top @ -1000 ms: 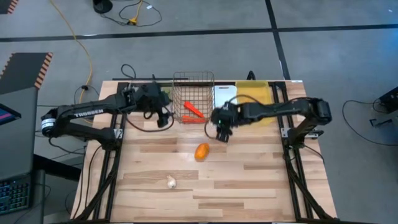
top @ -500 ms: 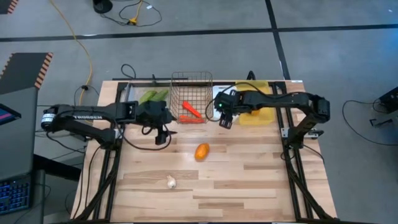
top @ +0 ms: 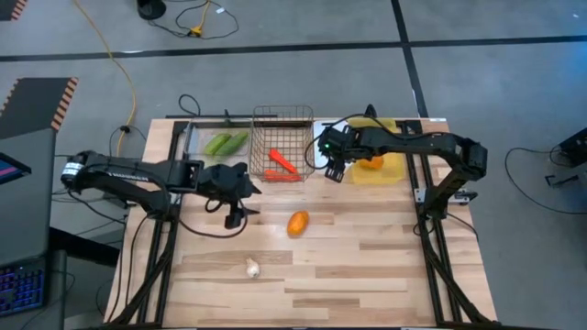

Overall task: Sort produce into baskets
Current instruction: Put the top garlic into the white bin, then put the garlic into the white bin

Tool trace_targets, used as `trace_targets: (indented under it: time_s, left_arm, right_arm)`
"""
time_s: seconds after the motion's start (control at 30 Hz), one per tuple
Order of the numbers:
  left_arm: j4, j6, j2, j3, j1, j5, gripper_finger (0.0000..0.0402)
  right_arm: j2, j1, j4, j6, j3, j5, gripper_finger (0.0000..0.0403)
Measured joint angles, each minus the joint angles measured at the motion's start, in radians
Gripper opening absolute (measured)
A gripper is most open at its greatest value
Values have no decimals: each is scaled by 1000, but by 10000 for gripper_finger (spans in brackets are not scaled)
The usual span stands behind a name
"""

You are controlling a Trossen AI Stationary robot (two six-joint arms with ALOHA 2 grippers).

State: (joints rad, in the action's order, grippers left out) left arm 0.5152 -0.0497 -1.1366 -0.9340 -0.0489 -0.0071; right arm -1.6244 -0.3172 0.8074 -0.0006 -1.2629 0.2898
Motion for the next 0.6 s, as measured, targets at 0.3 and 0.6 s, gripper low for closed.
trace_targets:
  time_s: [0.3, 0.6]
  left_arm:
    - [0, -43, 0, 0, -62, -13, 279]
    - [0, -58, -5, 0, -117, -35, 279]
  right_arm:
    - [0, -11, 0, 14, 0, 15, 289]
    - [0, -53, 0, 109, 0, 23, 291]
